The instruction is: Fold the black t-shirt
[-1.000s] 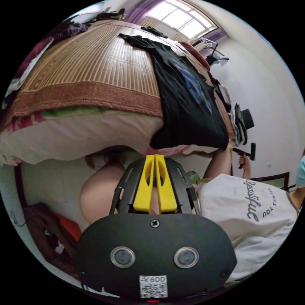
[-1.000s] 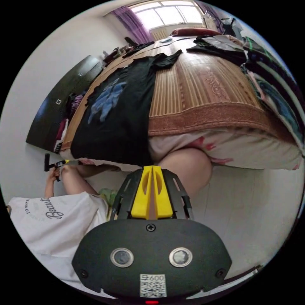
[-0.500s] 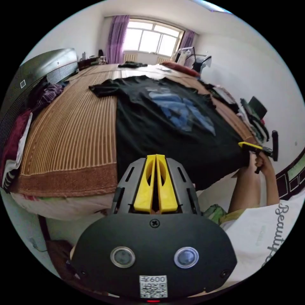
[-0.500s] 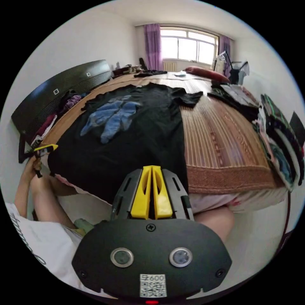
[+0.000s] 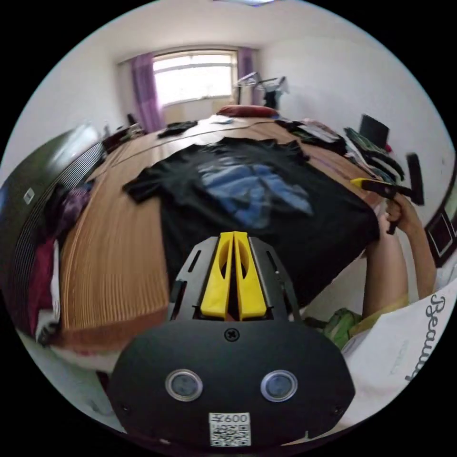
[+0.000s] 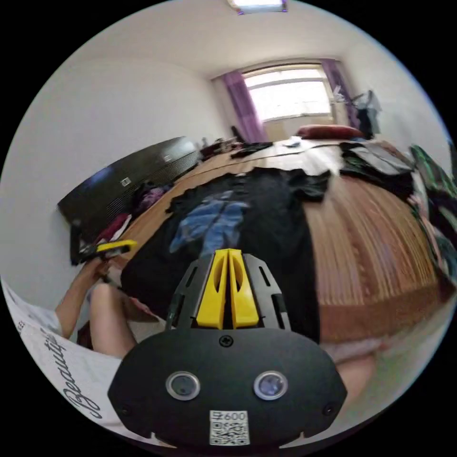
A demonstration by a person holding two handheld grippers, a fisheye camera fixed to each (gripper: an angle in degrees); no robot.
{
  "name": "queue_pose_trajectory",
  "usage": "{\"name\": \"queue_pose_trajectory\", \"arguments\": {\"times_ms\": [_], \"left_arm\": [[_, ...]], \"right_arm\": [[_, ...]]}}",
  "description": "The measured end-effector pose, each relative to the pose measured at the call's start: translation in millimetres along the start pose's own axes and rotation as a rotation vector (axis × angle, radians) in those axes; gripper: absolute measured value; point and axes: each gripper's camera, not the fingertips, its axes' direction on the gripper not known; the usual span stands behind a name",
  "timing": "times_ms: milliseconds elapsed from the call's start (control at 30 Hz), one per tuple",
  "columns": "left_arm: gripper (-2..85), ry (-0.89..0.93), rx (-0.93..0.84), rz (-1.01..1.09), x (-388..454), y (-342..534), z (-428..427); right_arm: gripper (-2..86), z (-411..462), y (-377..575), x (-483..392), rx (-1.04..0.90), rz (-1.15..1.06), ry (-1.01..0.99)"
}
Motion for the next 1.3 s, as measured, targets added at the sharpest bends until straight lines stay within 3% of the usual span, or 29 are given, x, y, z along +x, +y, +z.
{"name": "queue_pose_trajectory", "arguments": {"times_ms": [100, 233, 267, 367, 467, 533, 567, 633, 700, 767, 867, 967, 1033, 1167, 1300], "left_arm": [[0.8, 0.072, -0.101, 0.032, -6.5, -155.6, 101.2], [0.7, 0.223, -0.282, -0.004, -73.1, -228.2, 188.1], [0.7, 0.294, -0.236, 0.000, -110.3, -225.1, 178.7], [0.6, 0.390, -0.226, -0.090, -249.0, -178.8, 136.4], [0.5, 0.384, -0.223, -0.182, -410.7, -70.2, 74.3], [0.4, 0.400, -0.206, -0.289, -502.5, 0.9, 24.2], [0.3, 0.394, -0.171, -0.371, -551.8, 37.5, -11.8], [0.3, 0.259, -0.133, -0.505, -598.5, 66.0, -63.5], [0.2, 0.261, 0.029, -0.413, -579.8, 30.8, -98.0], [0.2, 0.395, 0.085, -0.318, -533.0, -30.6, -79.6], [0.3, 0.570, -0.025, -0.109, -399.5, -145.8, 0.0], [0.3, 0.451, -0.221, 0.049, -280.9, -186.0, 80.8], [0.4, 0.409, -0.200, 0.089, -265.4, -167.2, 89.1], [0.6, 0.274, -0.195, 0.197, -285.1, -69.0, 59.5], [0.6, 0.085, -0.169, 0.199, -279.0, 61.7, 37.0]], "right_arm": [[-0.9, 85.3, -67.8, -14.1, -0.134, -0.089, -0.024], [-0.9, 168.1, -107.5, 29.8, -0.391, 0.038, -0.123], [-0.9, 179.2, -107.6, 54.0, -0.471, 0.059, -0.107], [-0.9, 144.1, -96.0, 136.3, -0.414, 0.188, -0.220], [-0.9, 76.2, -69.3, 226.2, -0.312, 0.367, -0.169], [-0.9, 34.6, -54.9, 260.4, -0.249, 0.461, -0.102], [-0.9, 12.9, -50.9, 265.7, -0.250, 0.447, 0.064], [-0.8, -4.0, -55.0, 255.2, -0.235, 0.384, 0.165], [-0.9, 7.0, -79.0, 208.9, -0.190, 0.250, 0.113], [-0.9, 38.9, -101.2, 152.2, -0.195, 0.109, 0.032], [-0.9, 118.1, -116.7, 48.6, -0.321, -0.094, -0.125], [-0.9, 177.5, -98.7, -4.0, -0.442, -0.164, -0.134], [-0.9, 186.8, -77.5, -5.2, -0.485, -0.223, -0.071], [-0.8, 127.9, -36.6, 61.3, -0.332, -0.118, -0.129], [-0.9, 70.5, 0.9, 101.9, -0.319, -0.047, 0.040]]}}
